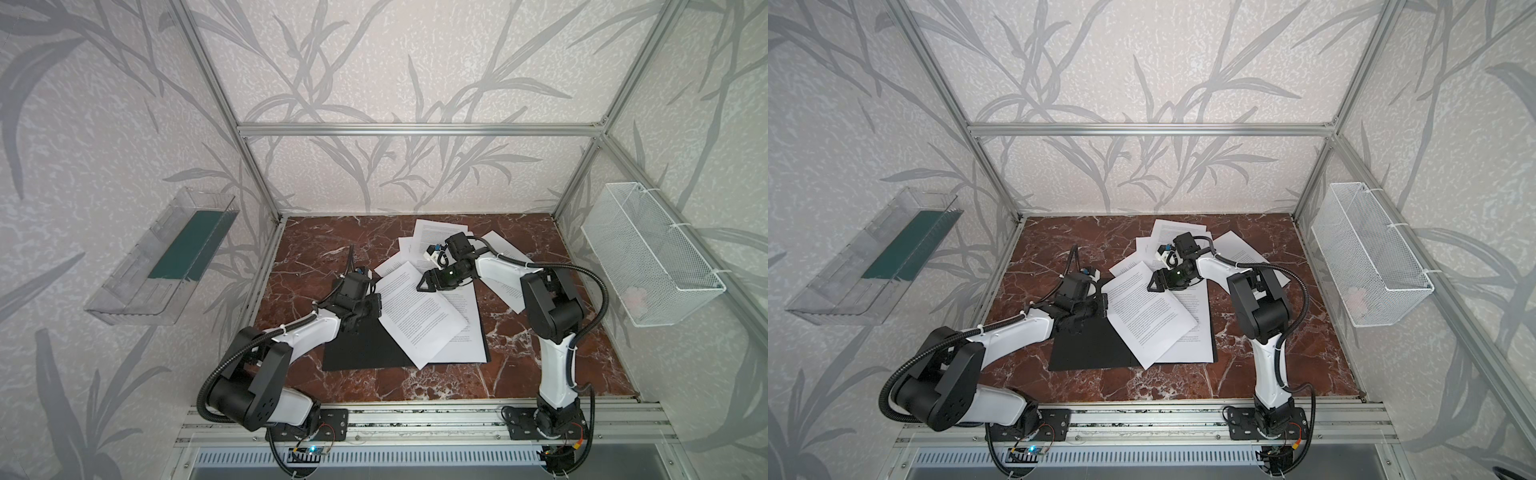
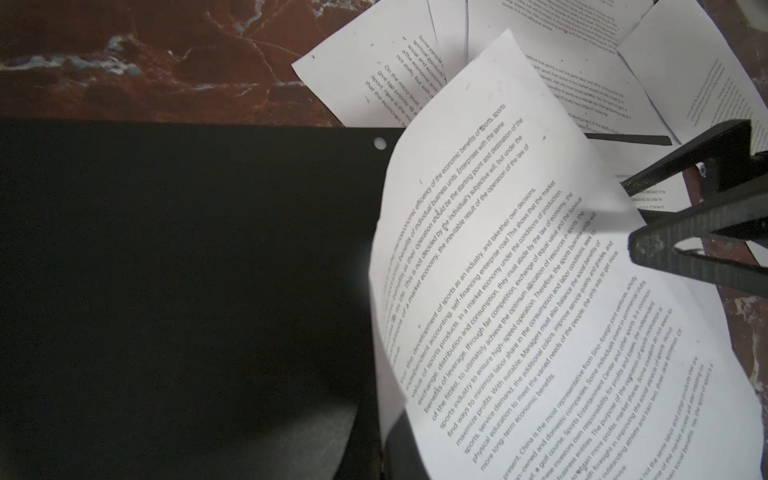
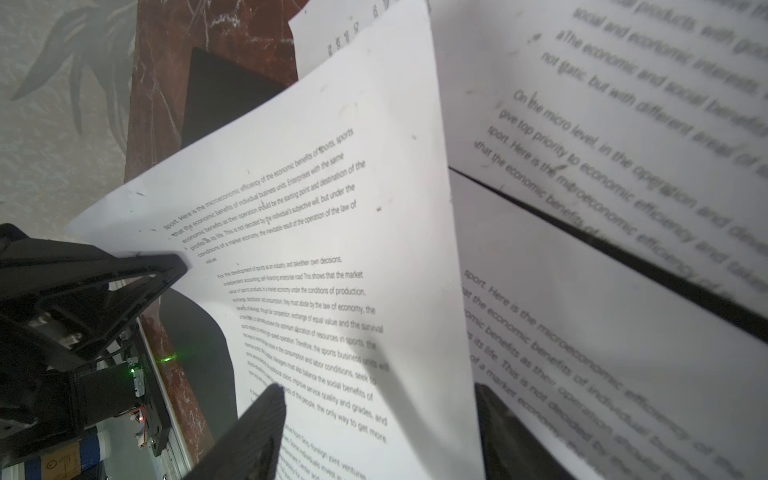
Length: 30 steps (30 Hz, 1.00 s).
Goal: Put the files into the folder
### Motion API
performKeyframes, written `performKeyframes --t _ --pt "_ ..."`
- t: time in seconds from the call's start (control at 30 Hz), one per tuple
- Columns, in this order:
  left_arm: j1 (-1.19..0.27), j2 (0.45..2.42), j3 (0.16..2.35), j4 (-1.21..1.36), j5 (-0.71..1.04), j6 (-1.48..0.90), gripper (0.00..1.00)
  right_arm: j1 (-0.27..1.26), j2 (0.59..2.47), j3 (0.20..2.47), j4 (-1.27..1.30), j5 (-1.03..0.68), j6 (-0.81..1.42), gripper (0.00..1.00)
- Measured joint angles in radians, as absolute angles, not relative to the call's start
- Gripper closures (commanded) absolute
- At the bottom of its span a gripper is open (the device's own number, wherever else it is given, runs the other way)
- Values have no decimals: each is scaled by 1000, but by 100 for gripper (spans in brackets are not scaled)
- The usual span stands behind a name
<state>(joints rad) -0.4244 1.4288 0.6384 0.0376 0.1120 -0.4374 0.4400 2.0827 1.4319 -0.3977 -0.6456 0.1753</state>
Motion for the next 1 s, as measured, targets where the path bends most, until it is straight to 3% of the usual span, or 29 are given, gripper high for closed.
performKeyframes --t 0.73,1.0 --pt "-424 1429 638 44 108 -438 100 417 2111 1439 -408 -671 177 36" --pt "-424 1429 636 55 99 -438 100 417 2111 1439 -390 -737 192 44"
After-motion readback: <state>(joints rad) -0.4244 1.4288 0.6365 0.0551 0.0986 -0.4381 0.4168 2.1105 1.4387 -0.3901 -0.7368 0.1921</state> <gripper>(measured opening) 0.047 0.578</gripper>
